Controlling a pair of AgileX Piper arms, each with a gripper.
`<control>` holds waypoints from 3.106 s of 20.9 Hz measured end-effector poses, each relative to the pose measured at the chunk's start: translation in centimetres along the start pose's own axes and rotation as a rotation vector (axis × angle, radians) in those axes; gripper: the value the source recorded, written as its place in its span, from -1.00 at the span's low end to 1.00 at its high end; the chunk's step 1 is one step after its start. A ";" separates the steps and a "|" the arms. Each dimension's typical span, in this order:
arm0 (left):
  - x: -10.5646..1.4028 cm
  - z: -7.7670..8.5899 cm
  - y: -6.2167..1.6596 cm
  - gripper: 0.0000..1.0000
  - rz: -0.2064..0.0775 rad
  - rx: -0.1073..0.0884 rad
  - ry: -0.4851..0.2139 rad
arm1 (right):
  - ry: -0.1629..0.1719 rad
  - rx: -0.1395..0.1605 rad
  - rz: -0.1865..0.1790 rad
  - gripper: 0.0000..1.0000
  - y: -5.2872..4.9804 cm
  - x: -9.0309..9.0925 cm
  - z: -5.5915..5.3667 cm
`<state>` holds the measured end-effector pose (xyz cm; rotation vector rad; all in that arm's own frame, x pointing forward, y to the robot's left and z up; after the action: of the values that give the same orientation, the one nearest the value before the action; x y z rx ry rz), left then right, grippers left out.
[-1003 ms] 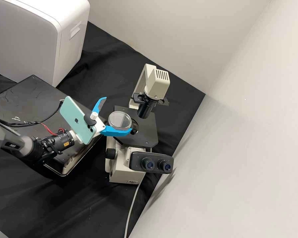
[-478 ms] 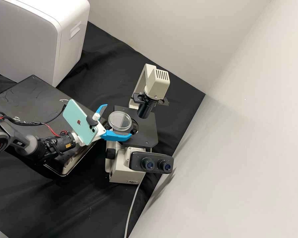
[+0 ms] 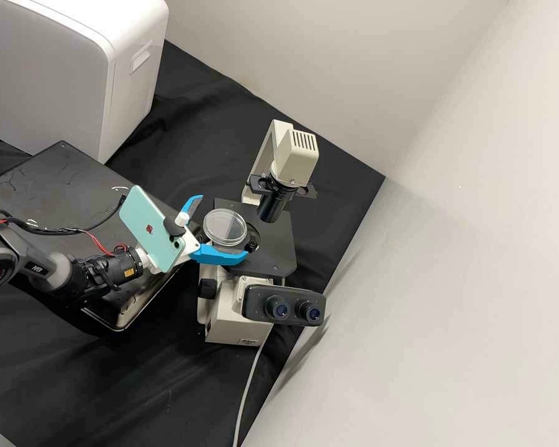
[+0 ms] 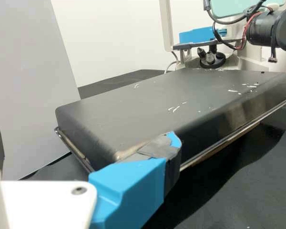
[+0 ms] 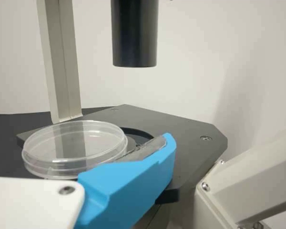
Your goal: Place the petri dish on the bench
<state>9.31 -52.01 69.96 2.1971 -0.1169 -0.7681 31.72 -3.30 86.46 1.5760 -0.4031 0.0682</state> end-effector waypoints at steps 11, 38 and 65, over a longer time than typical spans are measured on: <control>0.0 0.0 0.00 1.00 0.000 -0.002 0.000 | -0.015 -0.015 -0.014 1.00 -0.6 2.5 0.1; 0.0 0.1 -0.08 1.00 -0.003 0.003 -0.005 | -0.040 -0.023 -0.025 -1.00 -0.5 2.8 0.8; 0.2 0.0 -0.07 1.00 0.000 0.013 -0.007 | 0.037 0.107 -0.111 -1.00 -0.1 -1.7 -2.0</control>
<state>9.44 -52.01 69.83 2.2074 -0.1251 -0.7770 30.59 -0.98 85.97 1.6973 -0.2866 0.0337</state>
